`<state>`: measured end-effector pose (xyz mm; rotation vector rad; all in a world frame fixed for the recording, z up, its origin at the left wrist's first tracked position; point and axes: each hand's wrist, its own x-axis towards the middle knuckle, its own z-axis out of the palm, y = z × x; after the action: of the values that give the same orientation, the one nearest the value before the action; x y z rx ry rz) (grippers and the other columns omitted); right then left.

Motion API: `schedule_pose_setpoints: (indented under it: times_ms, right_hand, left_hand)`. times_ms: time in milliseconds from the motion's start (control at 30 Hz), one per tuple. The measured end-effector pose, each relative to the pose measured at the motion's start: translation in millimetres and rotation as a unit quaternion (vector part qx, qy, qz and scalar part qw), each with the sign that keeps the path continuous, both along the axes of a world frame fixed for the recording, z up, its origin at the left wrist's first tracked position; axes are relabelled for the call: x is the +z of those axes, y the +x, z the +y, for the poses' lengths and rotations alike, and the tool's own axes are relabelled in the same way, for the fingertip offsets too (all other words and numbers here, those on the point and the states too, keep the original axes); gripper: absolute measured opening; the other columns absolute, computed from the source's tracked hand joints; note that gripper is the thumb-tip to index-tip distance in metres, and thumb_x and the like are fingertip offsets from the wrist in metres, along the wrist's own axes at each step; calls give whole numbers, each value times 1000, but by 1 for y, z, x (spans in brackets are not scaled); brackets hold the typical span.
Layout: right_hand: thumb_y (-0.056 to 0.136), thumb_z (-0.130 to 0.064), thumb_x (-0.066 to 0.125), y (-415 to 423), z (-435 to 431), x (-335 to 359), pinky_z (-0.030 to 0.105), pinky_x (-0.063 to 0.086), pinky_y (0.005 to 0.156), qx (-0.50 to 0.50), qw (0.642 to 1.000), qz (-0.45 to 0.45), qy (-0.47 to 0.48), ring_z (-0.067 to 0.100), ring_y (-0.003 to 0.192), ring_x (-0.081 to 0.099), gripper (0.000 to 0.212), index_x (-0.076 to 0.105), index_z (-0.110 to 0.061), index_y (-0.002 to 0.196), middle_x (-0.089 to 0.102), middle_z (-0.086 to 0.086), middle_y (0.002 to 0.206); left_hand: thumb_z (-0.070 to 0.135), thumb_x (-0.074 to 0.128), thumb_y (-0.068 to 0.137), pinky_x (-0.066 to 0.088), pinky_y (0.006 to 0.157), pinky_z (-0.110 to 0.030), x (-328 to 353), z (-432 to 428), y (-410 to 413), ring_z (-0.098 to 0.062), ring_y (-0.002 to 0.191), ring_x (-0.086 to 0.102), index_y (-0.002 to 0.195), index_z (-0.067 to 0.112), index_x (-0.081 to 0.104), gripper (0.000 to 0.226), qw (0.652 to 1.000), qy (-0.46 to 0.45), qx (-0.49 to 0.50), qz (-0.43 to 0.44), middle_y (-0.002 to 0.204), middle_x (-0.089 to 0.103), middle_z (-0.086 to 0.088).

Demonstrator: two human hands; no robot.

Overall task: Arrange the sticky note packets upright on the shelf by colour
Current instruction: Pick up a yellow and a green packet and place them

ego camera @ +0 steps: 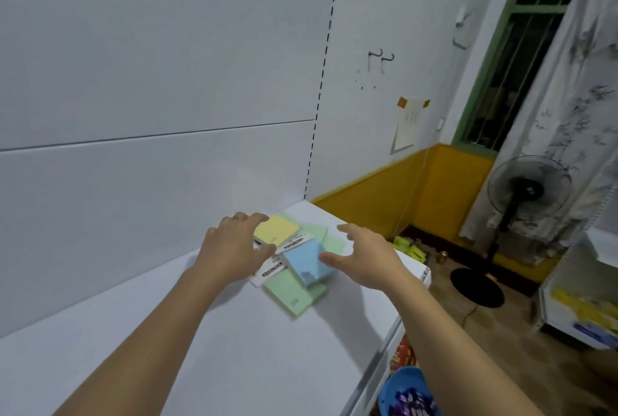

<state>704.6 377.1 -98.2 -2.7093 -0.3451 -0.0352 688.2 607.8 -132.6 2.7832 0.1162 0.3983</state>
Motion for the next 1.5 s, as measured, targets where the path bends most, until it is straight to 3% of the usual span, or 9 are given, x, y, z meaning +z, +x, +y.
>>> schedule_pose_setpoints:
  times_ms: [233,367,533,733,933,1033,1133,1300,1500]
  right_hand:
    - [75,-65,64,73,3,-29,33,44,94,83,995,18,50,16,123,51,81,38,-28,143,51,-4,139]
    - [75,-63,63,95,-1,-60,34,45,95,107,986,17,126,14,116,51,70,50,-28,134,52,-9,122]
    - [79,-57,62,112,-3,-85,33,45,93,124,967,6,224,14,108,50,54,59,-25,122,49,-10,109]
    - [89,-54,53,115,-3,-82,31,45,91,125,969,-9,214,17,114,53,52,54,-23,131,46,-4,126]
    - [84,-73,40,143,9,-63,39,44,91,121,990,41,65,27,120,52,77,41,-22,142,50,4,137]
    - [85,-68,48,140,8,-68,34,43,81,101,992,11,70,24,112,56,67,51,-22,134,55,1,127]
    - [83,-58,60,138,1,-72,31,42,80,99,982,15,161,18,105,56,58,53,-26,130,56,-2,123]
    - [83,-32,72,140,-5,-75,26,39,82,100,942,32,319,8,99,46,53,50,-24,131,48,-8,112]
    - [88,-19,68,143,-10,-74,12,39,60,62,901,-28,428,13,76,54,19,62,-20,106,51,-2,95]
  left_hand:
    - [48,49,91,37,103,-42,-20,-22,44,-23,126,41,141,46,33,53,993,-63,75,59,139,40,-4]
    - [51,44,93,35,104,-44,-36,-34,50,-21,124,44,139,50,35,47,988,-78,109,72,141,37,-2]
    - [55,34,90,32,100,-39,-53,-42,45,-19,121,44,130,49,48,43,987,-70,141,11,139,40,4]
    - [42,53,92,42,95,-35,-53,-44,41,-3,97,52,111,43,66,23,975,-153,151,-59,122,50,9]
    - [43,66,83,39,85,-26,-47,-51,38,-4,104,54,96,43,70,14,955,-228,175,-74,120,50,12]
    - [45,65,84,41,86,-28,-50,-55,32,-9,103,55,104,37,69,22,959,-190,192,-80,123,49,8]
    - [49,58,87,42,95,-36,-47,-62,26,-16,107,56,112,33,67,30,964,-124,222,-80,123,52,7]
    - [63,42,88,32,98,-42,-51,-60,25,-26,127,42,142,35,34,62,951,-24,307,1,136,51,-4]
    - [59,38,92,24,102,-40,-51,-64,31,-20,133,34,141,43,34,52,954,-12,295,53,139,50,1]
